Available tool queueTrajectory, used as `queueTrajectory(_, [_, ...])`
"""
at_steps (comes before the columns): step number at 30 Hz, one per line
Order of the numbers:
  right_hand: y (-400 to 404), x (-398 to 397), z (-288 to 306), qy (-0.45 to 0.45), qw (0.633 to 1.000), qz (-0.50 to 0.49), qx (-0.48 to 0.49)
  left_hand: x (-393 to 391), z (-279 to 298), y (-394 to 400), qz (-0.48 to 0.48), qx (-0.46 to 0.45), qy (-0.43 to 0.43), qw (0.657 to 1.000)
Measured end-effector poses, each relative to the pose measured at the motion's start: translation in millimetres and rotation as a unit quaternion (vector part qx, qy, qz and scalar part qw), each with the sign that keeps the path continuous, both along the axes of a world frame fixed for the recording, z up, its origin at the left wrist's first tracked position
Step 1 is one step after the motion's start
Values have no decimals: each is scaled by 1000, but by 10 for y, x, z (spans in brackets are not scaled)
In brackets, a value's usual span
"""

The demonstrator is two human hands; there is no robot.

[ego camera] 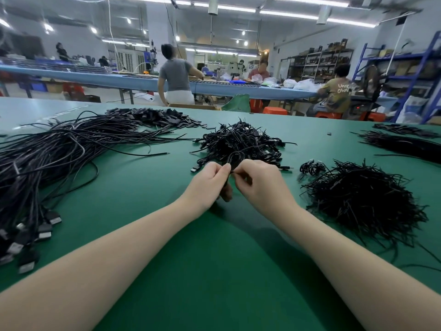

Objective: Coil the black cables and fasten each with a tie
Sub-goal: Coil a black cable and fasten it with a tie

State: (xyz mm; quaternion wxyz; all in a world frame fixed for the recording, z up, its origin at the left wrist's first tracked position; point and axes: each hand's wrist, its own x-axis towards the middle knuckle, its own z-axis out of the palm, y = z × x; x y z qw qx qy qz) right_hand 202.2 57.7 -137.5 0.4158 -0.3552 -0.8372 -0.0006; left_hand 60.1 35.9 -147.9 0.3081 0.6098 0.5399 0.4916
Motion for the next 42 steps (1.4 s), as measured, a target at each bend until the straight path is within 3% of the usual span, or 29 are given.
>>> queueTrajectory(2, [-16, 32, -5, -73, 986, -17, 148, -20, 102, -38, -33, -78, -28, 996])
queueTrajectory(4, [-30, 82, 25, -135, 950, -13, 281, -108, 247, -69, -73, -202, -70, 974])
queueTrajectory(6, [-52, 76, 41, -156, 935, 10, 319, -225, 395, -107, -106, -312, -80, 941])
queueTrajectory(7, [-74, 56, 42, -142, 947, 26, 286, -273, 447, -108, -108, -330, -80, 934])
queueTrajectory(9, [-89, 13, 24, -50, 986, 60, 149, -315, 487, -92, -85, -296, -67, 949])
queueTrajectory(11, [-67, -22, -5, 64, 996, 54, 25, -286, 472, -79, -49, -189, -38, 980])
queueTrajectory(14, [-9, -35, -26, 181, 977, 15, -113, -261, 425, -64, -55, -37, 26, 997])
queueTrajectory(18, [50, -49, -57, 249, 943, 41, -217, -346, 354, -61, -89, 47, 91, 991])
queueTrajectory(24, [5, -106, -72, 217, 952, 57, -210, -336, 247, -2, -49, 106, 96, 989])
queueTrajectory(27, [-29, -111, -67, 145, 978, 27, -146, -333, 229, 5, -19, 87, 103, 991])
queueTrajectory(30, [-99, -98, -30, 42, 999, -23, -7, -285, 243, -1, -17, -5, 41, 999])
queueTrajectory(32, [-114, -62, 2, -49, 990, -40, 128, -260, 264, -18, -30, -104, -59, 992])
queueTrajectory(34, [-101, -34, -1, -93, 975, -44, 197, -251, 283, -34, -67, -170, -141, 973])
queueTrajectory(37, [-88, -8, -2, -21, 993, -45, 110, -283, 291, -40, -124, -170, -179, 961])
queueTrajectory(40, [-47, 20, -49, 25, 998, -55, 33, -290, 236, -56, -154, -131, -69, 977])
queueTrajectory(42, [-42, 6, -55, 37, 998, -43, 28, -273, 194, -38, -118, -60, -6, 991])
